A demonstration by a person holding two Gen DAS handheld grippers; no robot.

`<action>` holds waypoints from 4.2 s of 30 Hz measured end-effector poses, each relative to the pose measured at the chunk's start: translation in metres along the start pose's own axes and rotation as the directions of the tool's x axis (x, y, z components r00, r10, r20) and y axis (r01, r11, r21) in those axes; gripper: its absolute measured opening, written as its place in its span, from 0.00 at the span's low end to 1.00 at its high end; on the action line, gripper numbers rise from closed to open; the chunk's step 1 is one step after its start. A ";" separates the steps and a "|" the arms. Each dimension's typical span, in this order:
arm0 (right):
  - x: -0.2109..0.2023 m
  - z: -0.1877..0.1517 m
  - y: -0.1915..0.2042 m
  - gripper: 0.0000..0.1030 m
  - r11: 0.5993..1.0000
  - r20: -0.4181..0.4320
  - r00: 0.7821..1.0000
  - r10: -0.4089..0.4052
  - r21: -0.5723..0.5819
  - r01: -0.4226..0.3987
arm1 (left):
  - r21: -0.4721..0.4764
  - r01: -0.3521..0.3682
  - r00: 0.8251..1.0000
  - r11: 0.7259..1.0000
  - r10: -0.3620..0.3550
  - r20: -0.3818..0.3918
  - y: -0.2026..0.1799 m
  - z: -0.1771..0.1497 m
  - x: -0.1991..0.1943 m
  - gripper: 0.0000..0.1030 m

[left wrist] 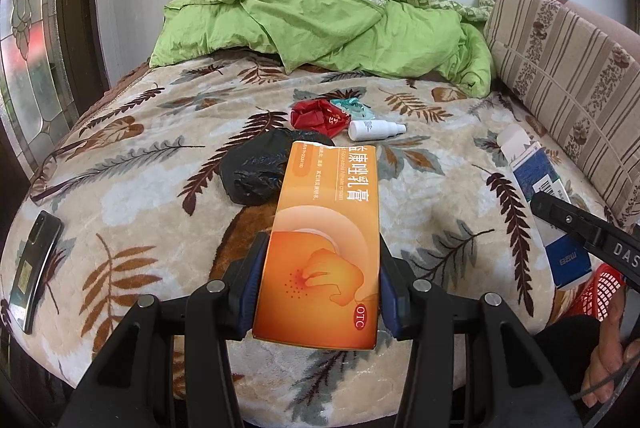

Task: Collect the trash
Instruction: 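Lift and hold the white-green box and orange OTC box above the bed, then hold the white-green box in the right tool while the left tool holds the orange OTC box, then carry both boxes to the red basket and open both tools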

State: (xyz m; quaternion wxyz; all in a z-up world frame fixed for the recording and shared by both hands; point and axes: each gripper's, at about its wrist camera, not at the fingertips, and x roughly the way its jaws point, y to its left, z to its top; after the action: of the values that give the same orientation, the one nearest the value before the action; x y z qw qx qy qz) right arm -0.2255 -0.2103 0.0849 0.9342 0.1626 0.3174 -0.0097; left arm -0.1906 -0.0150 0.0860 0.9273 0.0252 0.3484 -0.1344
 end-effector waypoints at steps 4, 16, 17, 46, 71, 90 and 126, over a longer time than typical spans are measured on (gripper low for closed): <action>0.001 0.000 -0.002 0.34 1.000 -0.001 1.000 0.009 0.005 -0.009 | 0.011 -0.017 1.000 1.000 0.017 0.004 -0.006 0.003 0.001 0.46; 0.002 0.000 0.001 0.34 1.000 -0.002 1.000 0.015 -0.004 -0.015 | 0.044 -0.059 0.998 0.997 0.058 0.021 -0.015 0.005 -0.002 0.46; 0.002 -0.001 0.001 0.34 1.000 -0.003 1.000 0.015 -0.004 -0.015 | 0.046 -0.060 0.998 0.997 0.059 0.022 -0.015 0.005 -0.002 0.46; 0.002 -0.002 0.002 0.34 1.000 -0.003 1.000 0.012 -0.006 -0.012 | 0.041 -0.108 0.993 0.993 0.107 0.046 -0.003 0.007 -0.012 0.46; 0.002 -0.002 0.002 0.34 1.000 -0.003 1.000 0.010 -0.008 -0.010 | 0.016 -0.139 0.989 0.990 0.138 0.049 0.009 0.009 -0.012 0.46; 0.002 -0.002 0.002 0.34 1.000 -0.002 1.000 0.009 -0.009 -0.009 | 0.015 -0.146 0.988 0.989 0.145 0.049 0.008 0.010 -0.013 0.46; -0.237 -0.064 -0.192 0.34 0.858 0.039 0.943 -0.330 0.430 0.282 | 0.332 0.622 0.783 0.709 -0.560 -0.269 -0.246 0.000 -0.059 0.46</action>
State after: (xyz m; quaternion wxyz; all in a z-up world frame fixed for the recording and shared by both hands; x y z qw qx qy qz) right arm -0.4753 -0.3924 0.1212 0.8801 0.3055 0.2770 -0.2351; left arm -0.2984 -0.2378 0.1362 0.7803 0.1128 0.3703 -0.4912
